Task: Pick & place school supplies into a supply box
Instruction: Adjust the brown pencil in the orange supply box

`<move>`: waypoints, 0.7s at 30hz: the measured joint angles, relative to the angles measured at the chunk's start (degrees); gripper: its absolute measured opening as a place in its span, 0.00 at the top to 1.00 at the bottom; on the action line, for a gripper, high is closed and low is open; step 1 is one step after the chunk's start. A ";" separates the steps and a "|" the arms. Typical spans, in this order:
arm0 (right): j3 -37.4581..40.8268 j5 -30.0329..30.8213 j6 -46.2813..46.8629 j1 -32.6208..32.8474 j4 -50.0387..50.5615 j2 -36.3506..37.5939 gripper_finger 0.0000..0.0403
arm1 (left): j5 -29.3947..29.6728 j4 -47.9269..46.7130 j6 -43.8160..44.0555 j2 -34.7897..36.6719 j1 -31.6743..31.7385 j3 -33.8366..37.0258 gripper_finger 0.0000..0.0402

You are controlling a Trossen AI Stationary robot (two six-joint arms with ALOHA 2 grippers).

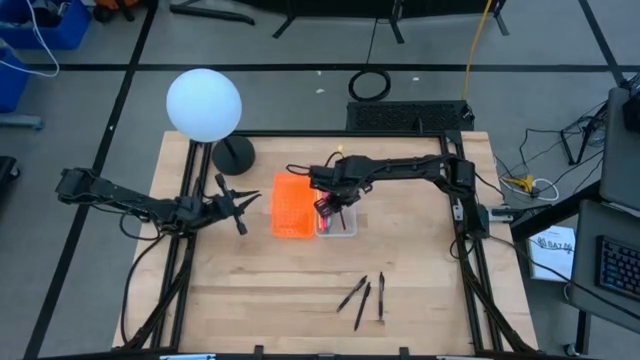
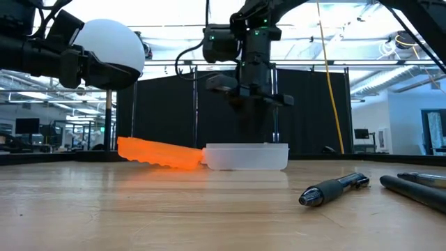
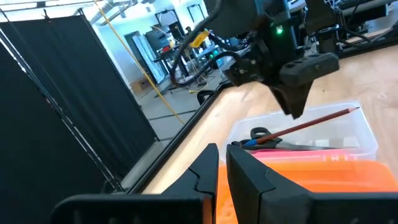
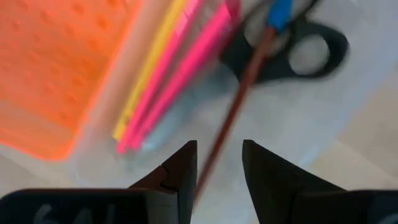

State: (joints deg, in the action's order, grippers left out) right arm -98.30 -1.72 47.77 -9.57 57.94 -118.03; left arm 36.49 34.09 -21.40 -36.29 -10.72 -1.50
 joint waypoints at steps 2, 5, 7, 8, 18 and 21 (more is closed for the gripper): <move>0.00 0.13 0.01 0.20 -1.83 -0.10 0.71 | 0.00 0.00 -0.83 -0.02 0.00 0.00 0.91; 0.00 0.11 0.25 0.42 -2.91 -0.05 0.71 | 0.02 -0.01 -1.75 -0.01 0.00 0.00 0.91; 0.00 0.09 0.69 0.40 -2.98 -0.07 0.71 | 0.02 -0.02 -2.16 0.00 0.00 0.00 0.91; 0.00 0.12 0.87 0.48 -3.04 -0.10 0.71 | 0.02 -0.02 -2.30 0.00 0.00 0.00 0.91; 0.90 2.44 1.73 2.08 -4.11 -0.01 0.71 | 0.03 -0.09 -2.27 0.00 0.00 0.00 0.91; 3.49 1.52 2.84 2.18 -6.92 -0.09 0.71 | 0.04 -0.58 -2.26 0.00 0.00 0.00 0.91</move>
State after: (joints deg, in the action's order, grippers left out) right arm -94.81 -0.20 50.60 -7.39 51.02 -118.12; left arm 36.53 33.51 -23.66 -36.30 -10.72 -1.50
